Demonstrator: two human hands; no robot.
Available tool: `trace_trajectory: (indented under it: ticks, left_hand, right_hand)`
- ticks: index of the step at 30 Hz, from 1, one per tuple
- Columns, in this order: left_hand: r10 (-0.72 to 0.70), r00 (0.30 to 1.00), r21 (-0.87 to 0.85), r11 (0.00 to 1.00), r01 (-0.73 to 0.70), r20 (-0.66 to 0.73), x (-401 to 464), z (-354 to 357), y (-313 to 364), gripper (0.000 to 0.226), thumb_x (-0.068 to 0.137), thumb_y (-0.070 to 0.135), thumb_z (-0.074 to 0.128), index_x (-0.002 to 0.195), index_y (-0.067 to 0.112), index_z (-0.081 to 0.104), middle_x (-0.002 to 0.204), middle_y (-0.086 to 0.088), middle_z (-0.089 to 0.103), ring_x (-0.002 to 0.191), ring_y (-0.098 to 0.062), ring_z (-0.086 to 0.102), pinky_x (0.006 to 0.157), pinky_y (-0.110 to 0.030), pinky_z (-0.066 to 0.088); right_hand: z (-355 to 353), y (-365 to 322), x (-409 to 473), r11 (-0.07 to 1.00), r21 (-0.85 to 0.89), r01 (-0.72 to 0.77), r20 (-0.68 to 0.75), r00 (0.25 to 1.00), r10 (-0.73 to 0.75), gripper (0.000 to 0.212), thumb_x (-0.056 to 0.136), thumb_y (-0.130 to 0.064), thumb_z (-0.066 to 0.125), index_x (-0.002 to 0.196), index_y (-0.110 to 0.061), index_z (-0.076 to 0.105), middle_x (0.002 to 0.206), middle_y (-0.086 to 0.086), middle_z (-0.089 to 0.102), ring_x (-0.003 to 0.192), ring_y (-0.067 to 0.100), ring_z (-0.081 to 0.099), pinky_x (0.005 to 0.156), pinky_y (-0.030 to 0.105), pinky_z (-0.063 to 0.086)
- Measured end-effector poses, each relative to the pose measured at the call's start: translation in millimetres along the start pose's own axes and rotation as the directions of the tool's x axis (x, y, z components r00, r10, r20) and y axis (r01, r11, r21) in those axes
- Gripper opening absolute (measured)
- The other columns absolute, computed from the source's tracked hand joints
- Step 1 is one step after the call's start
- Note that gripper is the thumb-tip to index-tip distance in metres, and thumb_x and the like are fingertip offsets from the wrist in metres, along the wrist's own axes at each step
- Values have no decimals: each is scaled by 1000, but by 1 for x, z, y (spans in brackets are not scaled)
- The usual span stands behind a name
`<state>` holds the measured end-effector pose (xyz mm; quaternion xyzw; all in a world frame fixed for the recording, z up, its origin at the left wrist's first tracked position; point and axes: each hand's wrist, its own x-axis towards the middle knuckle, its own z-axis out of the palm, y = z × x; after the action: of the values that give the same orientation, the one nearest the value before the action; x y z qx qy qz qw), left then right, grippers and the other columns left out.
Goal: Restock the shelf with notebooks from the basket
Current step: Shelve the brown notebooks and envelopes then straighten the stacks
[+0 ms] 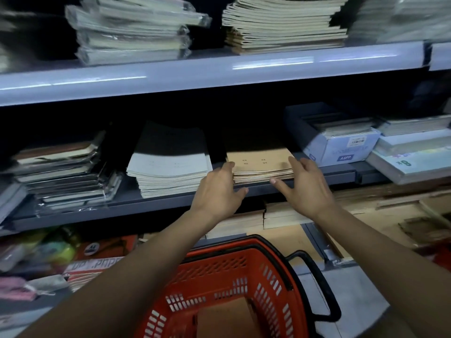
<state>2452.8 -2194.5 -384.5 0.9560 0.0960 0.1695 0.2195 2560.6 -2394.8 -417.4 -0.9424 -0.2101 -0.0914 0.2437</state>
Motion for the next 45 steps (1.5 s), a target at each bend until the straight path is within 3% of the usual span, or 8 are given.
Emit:
trace_trajectory:
  ticks: [7,13,16,29,35,41,43,45]
  left_hand:
    - [-23,1000,30,999,23,-7,-50,-27,-16,72,90,45,72,151,21,44,133,-4,64,122,-28,61,98,-43,54]
    - [-109,994,53,993,108,23,-90,-38,-36,69,89,50,70,148,25,45,119,0,68,110,-27,66,88,-46,58]
    - [-135,990,60,989,132,45,-105,-37,-48,66,90,49,69,147,25,47,122,1,68,108,-27,67,90,-45,58]
    - [-294,922,107,955,275,253,-147,44,-121,51,86,48,67,132,27,60,118,-2,72,111,-28,68,90,-41,58]
    - [-426,798,155,903,400,427,-166,98,-157,41,86,43,66,123,26,66,114,-3,74,110,-27,70,93,-36,57]
    - [-606,550,228,764,604,574,-201,155,-190,48,79,52,58,110,19,73,116,-9,73,106,-26,70,86,-28,57]
    - [-630,475,243,724,646,614,-212,170,-195,64,75,61,54,119,17,70,123,-11,71,110,-28,70,89,-31,57]
    - [-655,411,274,687,673,635,-217,178,-196,69,84,59,55,133,10,63,136,-18,64,123,-33,64,100,-36,54]
  right_hand:
    - [-16,-36,-47,1000,-17,25,-26,999,-26,76,97,-60,56,157,-17,35,155,13,36,146,31,32,106,51,48]
    - [-5,-61,-82,999,-22,46,21,999,-46,71,97,-61,56,153,-20,42,143,9,46,137,30,42,102,47,50]
    - [5,-66,-95,999,-36,40,62,997,-38,70,98,-61,53,152,-18,44,139,9,48,133,31,45,97,47,53]
    - [108,-42,-132,994,-106,17,316,949,18,65,101,-59,48,151,-18,44,140,12,49,132,32,49,96,43,52]
    - [172,-21,-148,985,-171,-34,518,847,120,58,101,-54,52,146,-18,51,142,15,51,129,36,55,100,43,53]
    - [227,-4,-176,956,-268,-117,707,650,278,38,97,-41,53,117,-14,71,120,17,71,113,33,69,94,35,54]
    - [242,-1,-185,942,-302,-149,743,582,330,41,96,-41,52,118,-12,71,121,16,72,114,32,69,95,36,55]
    - [253,0,-191,930,-329,-166,760,537,365,46,96,-46,52,122,-12,69,126,16,70,117,32,68,98,36,54]
